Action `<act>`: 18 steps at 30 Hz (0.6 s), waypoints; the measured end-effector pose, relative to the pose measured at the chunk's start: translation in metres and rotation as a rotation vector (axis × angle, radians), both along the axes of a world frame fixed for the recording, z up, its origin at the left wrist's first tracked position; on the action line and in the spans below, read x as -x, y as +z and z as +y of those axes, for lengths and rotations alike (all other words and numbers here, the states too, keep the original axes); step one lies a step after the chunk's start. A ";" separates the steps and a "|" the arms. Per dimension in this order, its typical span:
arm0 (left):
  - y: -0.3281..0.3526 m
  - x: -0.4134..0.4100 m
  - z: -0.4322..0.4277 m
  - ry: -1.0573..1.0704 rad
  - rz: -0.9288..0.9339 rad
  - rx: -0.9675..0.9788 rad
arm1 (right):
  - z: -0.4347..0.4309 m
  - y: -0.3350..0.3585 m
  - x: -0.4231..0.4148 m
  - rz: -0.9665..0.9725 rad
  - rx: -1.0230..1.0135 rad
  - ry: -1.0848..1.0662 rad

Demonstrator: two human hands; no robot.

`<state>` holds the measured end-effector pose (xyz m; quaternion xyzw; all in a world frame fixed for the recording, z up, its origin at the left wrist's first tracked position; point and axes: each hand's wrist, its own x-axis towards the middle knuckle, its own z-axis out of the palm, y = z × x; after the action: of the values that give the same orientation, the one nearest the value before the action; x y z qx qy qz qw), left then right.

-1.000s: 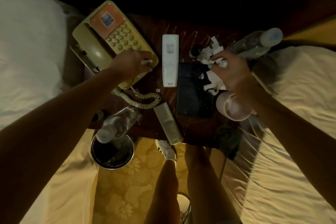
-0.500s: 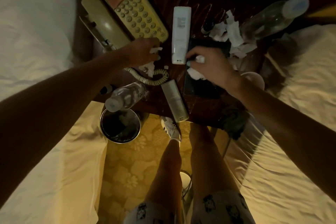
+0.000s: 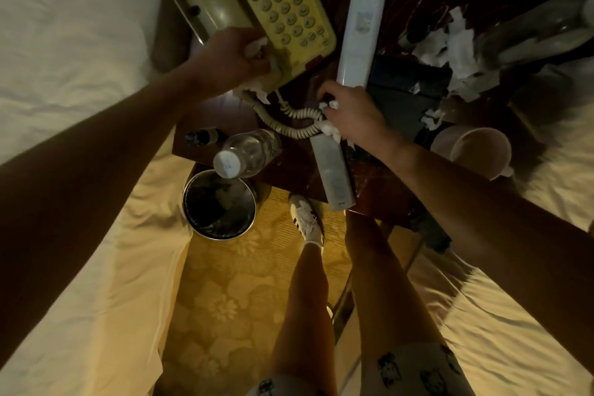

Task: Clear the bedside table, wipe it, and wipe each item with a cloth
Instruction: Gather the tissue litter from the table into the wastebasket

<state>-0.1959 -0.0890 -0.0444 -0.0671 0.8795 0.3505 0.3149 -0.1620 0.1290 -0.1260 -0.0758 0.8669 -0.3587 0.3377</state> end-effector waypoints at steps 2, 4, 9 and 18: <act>-0.002 -0.006 -0.003 0.028 -0.001 -0.008 | -0.001 0.000 -0.002 0.022 -0.013 0.031; -0.007 -0.009 -0.007 0.051 -0.008 -0.014 | -0.003 -0.002 -0.004 0.055 -0.043 0.053; -0.003 -0.010 -0.001 0.091 -0.034 -0.101 | -0.007 0.004 -0.005 0.025 -0.084 -0.016; -0.005 0.020 0.071 -0.253 0.067 -0.033 | 0.057 0.061 0.001 0.167 -0.022 -0.320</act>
<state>-0.2157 -0.0183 -0.0492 0.0612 0.8850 0.3245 0.3281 -0.1628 0.1855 -0.0653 0.0373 0.8968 -0.3909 0.2038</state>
